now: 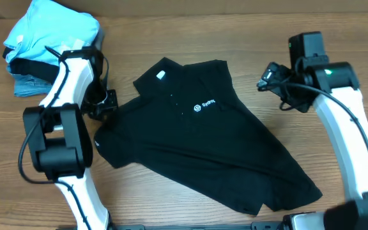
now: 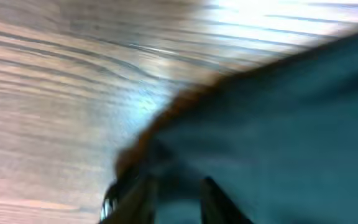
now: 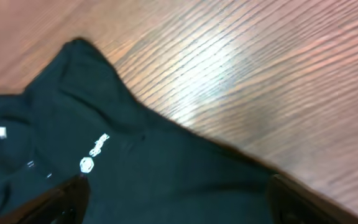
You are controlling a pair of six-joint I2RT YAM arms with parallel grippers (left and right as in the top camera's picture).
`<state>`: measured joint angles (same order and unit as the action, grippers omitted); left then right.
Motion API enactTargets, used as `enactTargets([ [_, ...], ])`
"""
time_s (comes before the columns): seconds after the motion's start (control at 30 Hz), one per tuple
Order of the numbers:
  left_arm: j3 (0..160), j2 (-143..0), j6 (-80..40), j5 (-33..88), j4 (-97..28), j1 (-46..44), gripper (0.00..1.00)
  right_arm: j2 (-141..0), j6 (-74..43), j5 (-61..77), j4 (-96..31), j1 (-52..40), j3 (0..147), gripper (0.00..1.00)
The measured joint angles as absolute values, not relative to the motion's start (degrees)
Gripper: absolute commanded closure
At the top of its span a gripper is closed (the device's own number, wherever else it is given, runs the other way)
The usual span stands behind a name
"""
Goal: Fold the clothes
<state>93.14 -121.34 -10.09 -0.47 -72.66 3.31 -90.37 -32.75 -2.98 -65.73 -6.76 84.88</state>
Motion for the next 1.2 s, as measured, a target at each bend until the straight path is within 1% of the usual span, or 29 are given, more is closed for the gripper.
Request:
enactTargets([
  [0.03,93.1,-119.8,-9.9,-0.2,-72.7,3.0,0.63,-91.7,-32.7,-3.0,-65.1,-6.8,84.7,0.11],
  [0.1,93.1,-116.1,-9.3,0.3,-72.8,2.7,0.6,-94.7,-31.9,-2.9,-63.2,-6.8,84.5,0.14],
  [0.17,93.1,-112.1,-9.0,0.7,-73.3,2.4,0.58,-97.7,-31.2,-3.0,-62.2,-6.8,84.5,0.18],
  [0.27,93.1,-106.2,-8.7,1.5,-74.4,2.4,0.55,-102.3,-30.7,-3.4,-62.7,-6.8,84.4,0.19],
  [0.33,93.1,-103.2,-8.1,2.8,-74.9,2.4,0.52,-105.6,-28.8,-2.7,-62.4,-6.8,84.2,0.23],
  [0.43,93.2,-100.0,-6.2,5.8,-75.0,2.3,0.49,-109.4,-24.5,0.0,-61.8,-6.8,83.9,0.23],
  [0.6,93.1,-99.8,-4.0,8.4,-74.5,1.0,0.5,-113.6,-16.2,5.2,-56.6,-6.8,82.8,0.25],
  [0.63,93.1,-99.8,-3.7,8.5,-74.3,0.4,0.5,-114.1,-14.9,5.9,-55.4,-6.8,82.1,0.28],
  [0.7,93.1,-99.8,-3.0,8.9,-73.8,-1.0,0.49,-115.0,-13.0,6.8,-53.1,-6.8,81.1,0.37],
  [0.77,93.1,-99.8,-2.7,9.1,-73.1,-2.5,0.46,-116.0,-11.7,7.3,-50.8,-6.8,80.5,0.51],
  [0.8,93.1,-99.8,-2.7,9.1,-72.8,-3.1,0.45,-116.5,-11.2,7.4,-49.9,-6.8,80.4,0.57],
  [0.83,93.1,-99.8,-2.7,9.3,-72.4,-3.7,0.45,-116.8,-10.7,7.6,-49.0,-6.8,80.2,0.59],
  [0.87,93.1,-99.8,-2.7,9.3,-72.1,-4.3,0.45,-116.9,-10.2,7.7,-48.2,-6.8,80.1,0.63],
  [0.9,93.1,-99.8,-2.5,9.3,-71.8,-4.8,0.45,-117.0,-10.1,7.7,-47.5,-6.8,80.1,0.72],
  [0.93,93.1,-99.8,-2.5,9.3,-71.5,-5.3,0.44,-117.0,-9.7,7.9,-46.7,-6.8,80.1,0.78],
  [0.97,93.1,-99.8,-2.5,9.3,-71.1,-5.8,0.44,-117.0,-9.5,8.1,-46.1,-6.8,80.1,0.78],
  [1.03,93.1,-99.8,-2.5,9.3,-70.5,-6.7,0.43,-117.0,-9.6,8.4,-45.6,-6.8,80.1,0.6],
  [1.07,93.1,-99.8,-2.5,9.3,-70.3,-7.0,0.43,-117.0,-9.3,8.8,-45.7,-6.8,80.1,0.54],
  [1.1,93.1,-99.8,-2.5,9.3,-70.2,-7.4,0.43,-117.0,-8.9,8.9,-45.8,-6.8,80.1,0.5],
  [1.2,93.1,-99.8,-2.5,9.3,-70.2,-8.0,0.4,-117.0,-6.8,11.8,-47.0,-6.8,80.1,0.46],
])
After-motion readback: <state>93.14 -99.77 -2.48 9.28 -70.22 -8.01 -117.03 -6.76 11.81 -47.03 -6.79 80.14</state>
